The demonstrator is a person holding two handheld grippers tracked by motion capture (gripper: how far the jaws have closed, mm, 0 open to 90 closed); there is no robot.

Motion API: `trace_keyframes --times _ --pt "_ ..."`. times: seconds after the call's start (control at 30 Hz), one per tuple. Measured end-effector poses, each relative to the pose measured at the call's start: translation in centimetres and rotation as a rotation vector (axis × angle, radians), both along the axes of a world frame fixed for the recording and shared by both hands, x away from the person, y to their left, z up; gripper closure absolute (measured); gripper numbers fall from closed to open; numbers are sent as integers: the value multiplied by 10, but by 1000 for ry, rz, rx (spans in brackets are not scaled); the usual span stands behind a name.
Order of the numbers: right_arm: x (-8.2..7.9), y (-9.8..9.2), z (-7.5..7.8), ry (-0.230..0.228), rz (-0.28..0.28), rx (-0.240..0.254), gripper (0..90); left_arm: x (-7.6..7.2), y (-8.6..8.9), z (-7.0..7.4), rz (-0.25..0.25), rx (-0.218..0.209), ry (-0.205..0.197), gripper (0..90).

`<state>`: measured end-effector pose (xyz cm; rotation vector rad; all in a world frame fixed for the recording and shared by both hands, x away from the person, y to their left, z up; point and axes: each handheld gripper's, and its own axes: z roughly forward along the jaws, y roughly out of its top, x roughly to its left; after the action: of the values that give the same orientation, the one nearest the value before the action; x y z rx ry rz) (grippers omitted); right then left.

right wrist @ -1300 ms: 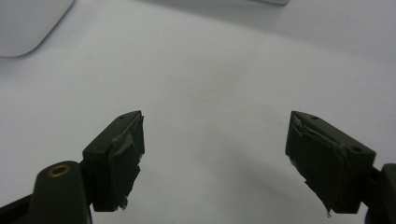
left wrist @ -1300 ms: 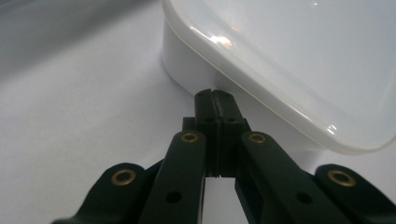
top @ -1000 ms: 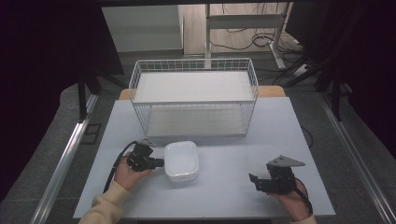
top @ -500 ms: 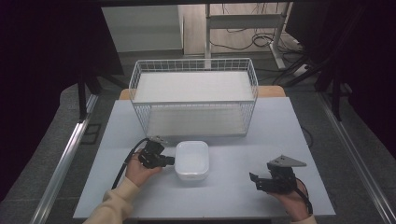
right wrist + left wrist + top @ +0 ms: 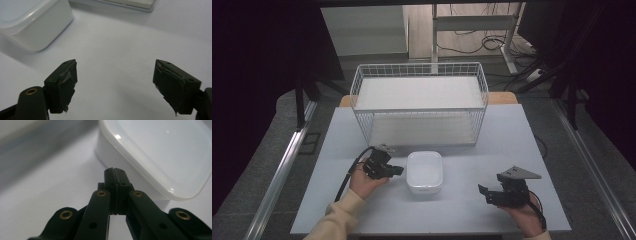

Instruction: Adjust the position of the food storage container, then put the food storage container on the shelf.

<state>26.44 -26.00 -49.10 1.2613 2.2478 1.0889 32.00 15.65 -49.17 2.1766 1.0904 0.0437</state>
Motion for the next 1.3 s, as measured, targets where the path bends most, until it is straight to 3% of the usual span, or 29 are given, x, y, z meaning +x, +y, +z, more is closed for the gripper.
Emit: trace_keyframes --times 0.13,0.27,0.3,0.4,0.6,0.83,1.07,1.3 --pt "0 0 0 -11 15 10 190 -9 10 7 26 -24 -37 879" --pt "-1 1 1 -37 33 36 174 -20 15 9 61 -15 -78 703" --pt "-2 1 1 -43 37 43 170 -23 17 10 83 -24 -91 703" --pt "-3 2 2 -51 39 58 163 -32 24 13 124 -40 -107 529" --pt "-2 2 1 -33 15 68 182 -46 41 17 177 -68 -136 375" --pt "3 2 5 -18 21 77 208 -48 45 15 200 -77 -132 353" --pt "5 3 4 -8 28 68 209 -50 42 18 189 -86 -137 359" --pt "9 3 8 22 2 111 207 -46 40 18 190 -115 -117 336"
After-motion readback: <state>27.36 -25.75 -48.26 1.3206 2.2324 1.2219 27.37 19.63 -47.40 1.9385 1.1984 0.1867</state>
